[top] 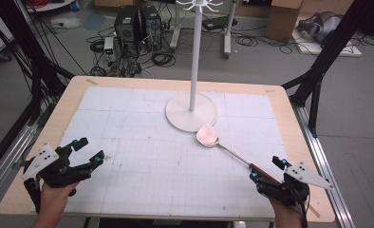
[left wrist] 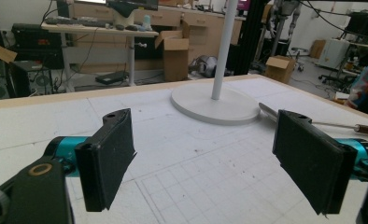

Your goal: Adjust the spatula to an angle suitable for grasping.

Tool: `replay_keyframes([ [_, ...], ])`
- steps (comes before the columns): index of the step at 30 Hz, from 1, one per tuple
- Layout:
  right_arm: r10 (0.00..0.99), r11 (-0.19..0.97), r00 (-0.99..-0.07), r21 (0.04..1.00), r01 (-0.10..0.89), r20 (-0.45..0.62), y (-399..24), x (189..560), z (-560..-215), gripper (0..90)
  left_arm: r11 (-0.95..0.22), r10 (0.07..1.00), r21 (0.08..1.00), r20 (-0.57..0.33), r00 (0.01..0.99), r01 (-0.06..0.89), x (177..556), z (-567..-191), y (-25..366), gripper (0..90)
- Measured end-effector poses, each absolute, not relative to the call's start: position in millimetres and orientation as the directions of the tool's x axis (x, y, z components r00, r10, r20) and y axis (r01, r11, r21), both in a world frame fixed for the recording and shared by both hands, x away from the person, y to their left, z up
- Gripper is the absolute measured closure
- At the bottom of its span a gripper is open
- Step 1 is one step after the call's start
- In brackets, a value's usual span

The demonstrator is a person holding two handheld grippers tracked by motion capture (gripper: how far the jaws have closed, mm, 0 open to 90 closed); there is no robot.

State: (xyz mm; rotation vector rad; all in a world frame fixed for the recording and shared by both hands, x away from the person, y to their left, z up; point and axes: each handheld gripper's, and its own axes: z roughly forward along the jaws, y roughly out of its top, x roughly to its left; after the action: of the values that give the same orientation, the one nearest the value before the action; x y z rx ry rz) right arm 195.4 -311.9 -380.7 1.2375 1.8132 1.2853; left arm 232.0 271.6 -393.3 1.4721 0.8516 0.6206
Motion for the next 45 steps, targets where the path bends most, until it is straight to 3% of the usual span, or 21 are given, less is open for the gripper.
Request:
replay_keyframes([
  [12, 0.915, 0.097, -0.399, 0.931, 0.351, 0.055, -315, 200, -383, 17.1, 0.025, 0.81, 0.988, -0.108, 0.576, 0.15, 233, -395, 268, 21.0],
  [17, 0.91, 0.104, -0.412, 0.929, 0.355, 0.055, -314, 207, -382, 25.6, 0.025, 0.806, 0.988, -0.11, 0.581, 0.152, 233, -395, 268, 21.1],
  [18, 0.905, 0.098, -0.419, 0.924, 0.369, 0.072, -314, 211, -382, 34.5, 0.018, 0.805, 0.988, -0.105, 0.584, 0.152, 233, -395, 268, 21.2],
  [19, 0.905, 0.098, -0.419, 0.924, 0.369, 0.072, -314, 211, -382, 34.5, 0.017, 0.804, 0.988, -0.103, 0.586, 0.151, 233, -395, 268, 21.2],
  [20, 0.905, 0.098, -0.418, 0.923, 0.371, 0.072, -314, 213, -382, 40.2, 0.016, 0.803, 0.988, -0.103, 0.587, 0.151, 233, -396, 268, 21.2],
  [21, 0.903, 0.098, -0.422, 0.916, 0.39, 0.083, -315, 217, -383, 58.4, 0.014, 0.801, 0.988, -0.102, 0.589, 0.152, 233, -396, 269, 21.3],
  [22, 0.903, 0.098, -0.422, 0.916, 0.39, 0.083, -315, 217, -383, 58.4, 0.014, 0.801, 0.988, -0.102, 0.589, 0.152, 233, -396, 269, 21.3],
  [25, 0.912, 0.108, -0.4, 0.888, 0.447, 0.091, -319, 223, -386, 89.6, 0.02, 0.802, 0.988, -0.108, 0.588, 0.154, 233, -396, 270, 21.5],
  [37, 0.949, 0.135, -0.304, 0.767, 0.627, 0.081, -358, 251, -419, 89.7, 0.019, 0.802, 0.986, -0.114, 0.586, 0.166, 234, -398, 270, 21.8],
  [45, 0.929, 0.224, -0.367, 0.713, 0.664, 0.051, -358, 258, -432, 89.7, 0.024, 0.803, 0.985, -0.119, 0.584, 0.168, 234, -398, 269, 21.9],
])
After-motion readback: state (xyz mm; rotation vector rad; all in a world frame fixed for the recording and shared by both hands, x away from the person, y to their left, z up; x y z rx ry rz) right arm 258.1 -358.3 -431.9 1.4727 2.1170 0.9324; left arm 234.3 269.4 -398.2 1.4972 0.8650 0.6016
